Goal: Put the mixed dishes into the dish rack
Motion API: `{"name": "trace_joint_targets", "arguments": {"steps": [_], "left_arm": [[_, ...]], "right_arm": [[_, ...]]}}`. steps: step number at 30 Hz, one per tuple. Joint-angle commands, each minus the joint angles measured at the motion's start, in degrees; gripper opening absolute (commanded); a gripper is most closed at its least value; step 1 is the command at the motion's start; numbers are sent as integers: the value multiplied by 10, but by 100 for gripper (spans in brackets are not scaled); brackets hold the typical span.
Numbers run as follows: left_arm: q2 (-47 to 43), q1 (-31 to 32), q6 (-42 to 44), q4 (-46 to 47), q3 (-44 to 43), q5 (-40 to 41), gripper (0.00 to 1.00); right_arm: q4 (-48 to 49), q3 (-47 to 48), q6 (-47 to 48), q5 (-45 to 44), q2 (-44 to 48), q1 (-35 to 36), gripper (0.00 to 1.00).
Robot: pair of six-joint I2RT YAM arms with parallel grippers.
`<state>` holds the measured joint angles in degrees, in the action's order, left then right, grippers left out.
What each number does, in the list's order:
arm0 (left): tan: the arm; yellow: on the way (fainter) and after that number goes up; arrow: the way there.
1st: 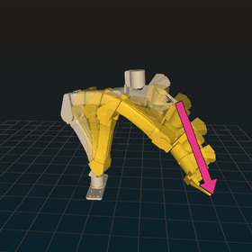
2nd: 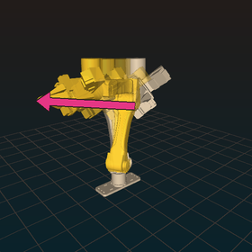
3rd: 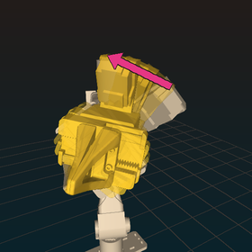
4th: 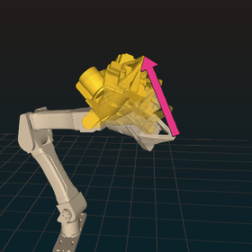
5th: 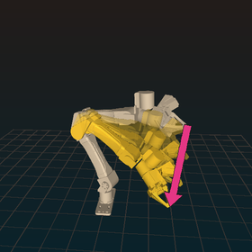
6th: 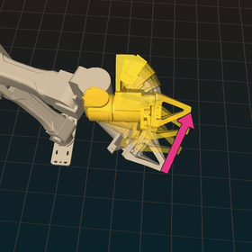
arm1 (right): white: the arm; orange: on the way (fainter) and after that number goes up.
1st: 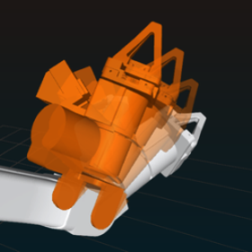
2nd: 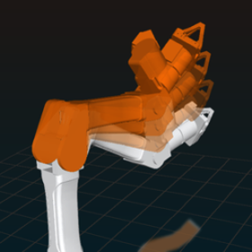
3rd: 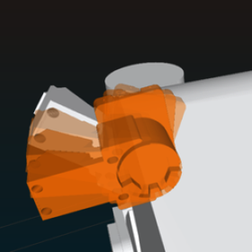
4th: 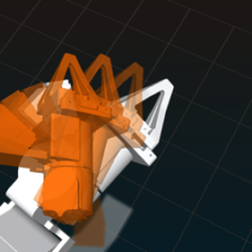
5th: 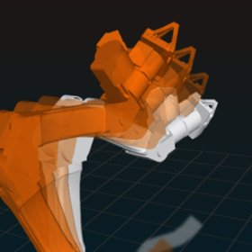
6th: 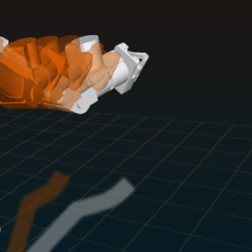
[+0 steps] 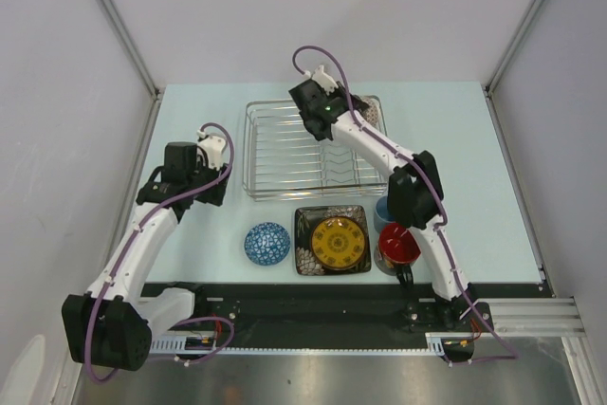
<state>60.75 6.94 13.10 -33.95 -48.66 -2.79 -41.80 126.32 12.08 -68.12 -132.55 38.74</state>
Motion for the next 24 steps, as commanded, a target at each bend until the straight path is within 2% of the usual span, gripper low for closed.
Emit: {"name": "trace_joint_targets", "arguments": {"steps": [1,10,15,18,19,21,23,24], "left_arm": [[-7,-6,4,8,-13,-1,68],[-5,-9,5,12,-8,-5,68],[-8,-9,5,10,-9,-4,67],[-10,-10,9,8,-6,-1,68],[-11,-11,8,7,-5,0,68],[-11,-11,8,7,-4,0,68],[-12,-11,8,7,-4,-3,68],[-12,-11,7,7,-4,-4,68]], "right_arm": [[18,1,9,-34,-31,7,0],[37,-27,15,-33,-8,-3,0],[7,-21,-15,-16,-25,1,0],[-7,-22,-37,-1,-37,2,12],[-16,-22,-42,9,-39,0,25],[-23,-25,-51,16,-40,-2,36],[-27,-28,-60,16,-36,-4,56],[-28,-31,-63,14,-32,-5,63]]}}
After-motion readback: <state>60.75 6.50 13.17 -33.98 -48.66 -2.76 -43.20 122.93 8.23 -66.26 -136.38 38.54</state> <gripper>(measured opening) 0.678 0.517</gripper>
